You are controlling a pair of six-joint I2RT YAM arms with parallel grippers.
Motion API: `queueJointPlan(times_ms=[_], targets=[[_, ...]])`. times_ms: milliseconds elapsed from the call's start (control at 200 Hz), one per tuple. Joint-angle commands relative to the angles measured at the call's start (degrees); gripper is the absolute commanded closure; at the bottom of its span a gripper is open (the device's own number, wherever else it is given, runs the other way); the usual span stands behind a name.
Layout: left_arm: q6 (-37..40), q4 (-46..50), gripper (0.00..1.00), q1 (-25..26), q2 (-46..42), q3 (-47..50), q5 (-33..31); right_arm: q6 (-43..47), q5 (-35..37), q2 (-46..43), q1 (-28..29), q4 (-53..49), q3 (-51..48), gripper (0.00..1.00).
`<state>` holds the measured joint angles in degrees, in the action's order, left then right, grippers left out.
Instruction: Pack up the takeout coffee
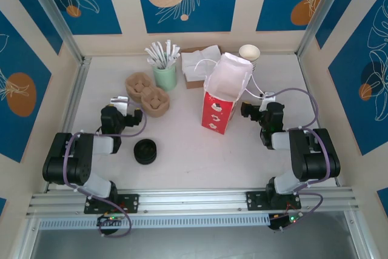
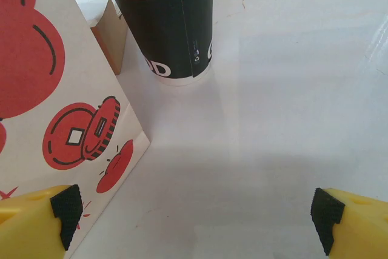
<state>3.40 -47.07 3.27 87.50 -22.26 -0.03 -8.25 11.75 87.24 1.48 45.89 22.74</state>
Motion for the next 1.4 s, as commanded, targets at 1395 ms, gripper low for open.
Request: queueJointPlan(times_ms=[1395], targets=[[-27.82, 71.21, 0.01, 0.42, -29.75, -34.67, -9.45, -26.13, -13.41, -15.46, -16.25, -82.18, 48.76, 0.04]])
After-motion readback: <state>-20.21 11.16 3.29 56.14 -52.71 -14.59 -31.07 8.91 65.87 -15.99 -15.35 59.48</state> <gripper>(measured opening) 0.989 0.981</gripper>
